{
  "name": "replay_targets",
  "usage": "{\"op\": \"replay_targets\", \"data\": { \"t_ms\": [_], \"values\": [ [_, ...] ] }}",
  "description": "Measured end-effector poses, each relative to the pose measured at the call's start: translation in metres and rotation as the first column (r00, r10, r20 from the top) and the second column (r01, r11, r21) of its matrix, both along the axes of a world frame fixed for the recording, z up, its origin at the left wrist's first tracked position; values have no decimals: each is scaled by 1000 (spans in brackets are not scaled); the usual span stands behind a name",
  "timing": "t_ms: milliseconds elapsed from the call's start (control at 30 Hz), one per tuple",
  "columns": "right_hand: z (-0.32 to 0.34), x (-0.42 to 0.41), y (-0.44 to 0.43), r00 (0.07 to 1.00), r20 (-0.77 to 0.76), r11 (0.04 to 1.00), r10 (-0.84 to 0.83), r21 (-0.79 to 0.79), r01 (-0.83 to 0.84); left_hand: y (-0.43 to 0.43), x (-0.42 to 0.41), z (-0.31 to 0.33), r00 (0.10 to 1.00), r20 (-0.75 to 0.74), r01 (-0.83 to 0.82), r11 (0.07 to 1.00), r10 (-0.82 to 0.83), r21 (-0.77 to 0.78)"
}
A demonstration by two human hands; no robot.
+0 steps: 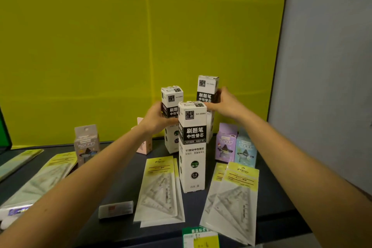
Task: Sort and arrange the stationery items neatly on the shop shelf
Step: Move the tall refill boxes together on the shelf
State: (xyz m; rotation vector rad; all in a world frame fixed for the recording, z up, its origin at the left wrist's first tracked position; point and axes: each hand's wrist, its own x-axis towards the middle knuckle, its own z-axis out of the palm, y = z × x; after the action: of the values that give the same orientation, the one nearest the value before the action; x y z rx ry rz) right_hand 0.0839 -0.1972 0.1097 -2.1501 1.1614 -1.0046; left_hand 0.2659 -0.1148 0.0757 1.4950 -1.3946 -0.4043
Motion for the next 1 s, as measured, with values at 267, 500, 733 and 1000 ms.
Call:
{"op": "replay_targets", "data": {
  "t_ms": [267, 500, 733, 1000],
  "values": [
    [-15, 4, -27, 981, -169, 990, 94, 123, -73, -20, 9, -13, 1000, -22, 23, 999, -22, 38],
    [-9, -5, -18, 974, -166, 978, 155, 166, -128, -31, 12, -17, 998, -27, 58, 998, -57, 29],
    [-12, -15, -13, 962, -187, 976, 198, 123, -177, -35, 19, -17, 995, -48, 92, 992, -88, 83],
    [-23, -78, -4, 986, -149, 990, 75, -106, -91, 14, -3, 1, 972, 0, -228, 945, 235, -236]
  ]
}}
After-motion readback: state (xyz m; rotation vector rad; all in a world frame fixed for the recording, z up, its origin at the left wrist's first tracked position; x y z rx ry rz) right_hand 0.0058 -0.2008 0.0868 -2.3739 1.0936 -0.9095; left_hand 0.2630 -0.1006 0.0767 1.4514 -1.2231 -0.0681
